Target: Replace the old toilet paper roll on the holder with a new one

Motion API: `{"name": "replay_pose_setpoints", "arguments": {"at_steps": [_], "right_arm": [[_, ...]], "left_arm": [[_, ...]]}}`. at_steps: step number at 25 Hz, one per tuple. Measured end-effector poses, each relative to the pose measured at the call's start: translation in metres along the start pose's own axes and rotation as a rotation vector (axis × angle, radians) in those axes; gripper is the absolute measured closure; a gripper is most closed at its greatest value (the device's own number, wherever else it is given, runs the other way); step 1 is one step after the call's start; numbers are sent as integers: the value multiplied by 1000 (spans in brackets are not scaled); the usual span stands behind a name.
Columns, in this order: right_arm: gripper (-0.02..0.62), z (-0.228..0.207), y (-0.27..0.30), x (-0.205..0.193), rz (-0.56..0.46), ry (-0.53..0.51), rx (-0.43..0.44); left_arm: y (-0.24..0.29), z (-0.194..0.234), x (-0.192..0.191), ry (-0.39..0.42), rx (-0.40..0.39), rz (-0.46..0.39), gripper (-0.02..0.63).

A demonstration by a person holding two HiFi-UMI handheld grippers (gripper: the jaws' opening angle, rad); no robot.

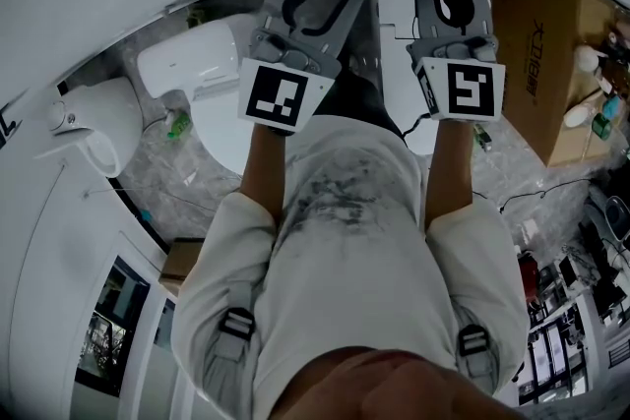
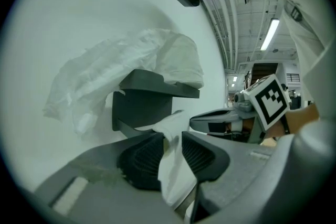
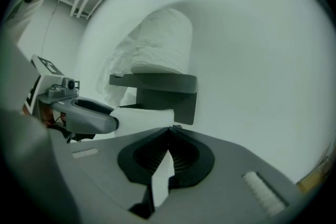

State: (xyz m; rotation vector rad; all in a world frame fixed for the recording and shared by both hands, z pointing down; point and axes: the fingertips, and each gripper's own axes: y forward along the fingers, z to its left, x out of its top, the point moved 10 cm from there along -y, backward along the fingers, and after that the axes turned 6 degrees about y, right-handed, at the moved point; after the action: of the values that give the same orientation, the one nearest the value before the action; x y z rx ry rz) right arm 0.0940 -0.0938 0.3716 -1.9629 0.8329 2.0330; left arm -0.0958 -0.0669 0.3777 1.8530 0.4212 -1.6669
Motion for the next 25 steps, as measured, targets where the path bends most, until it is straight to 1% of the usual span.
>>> {"name": "replay_pose_setpoints", "arguments": {"at_steps": [1, 2, 8, 12, 20, 25], "right_arm": [[593, 0, 0, 0, 2, 0, 1], [593, 0, -1, -1, 1, 4, 2], [593, 0, -10, -2, -6, 19, -7], [592, 4, -20, -4, 5, 34, -14], [592, 8, -36, -10, 19, 69, -26], [592, 7, -41, -12, 26, 86, -48]], "left_arm": [[0, 0, 0, -7, 3, -3, 510], [-1, 1, -1, -11, 1, -5, 522], [2, -2, 0, -13, -56, -12, 555], [4, -5, 1, -23, -81, -17, 565], [13, -9, 8, -11, -124, -21, 578], [19, -11, 10, -13, -143, -23, 581]]}}
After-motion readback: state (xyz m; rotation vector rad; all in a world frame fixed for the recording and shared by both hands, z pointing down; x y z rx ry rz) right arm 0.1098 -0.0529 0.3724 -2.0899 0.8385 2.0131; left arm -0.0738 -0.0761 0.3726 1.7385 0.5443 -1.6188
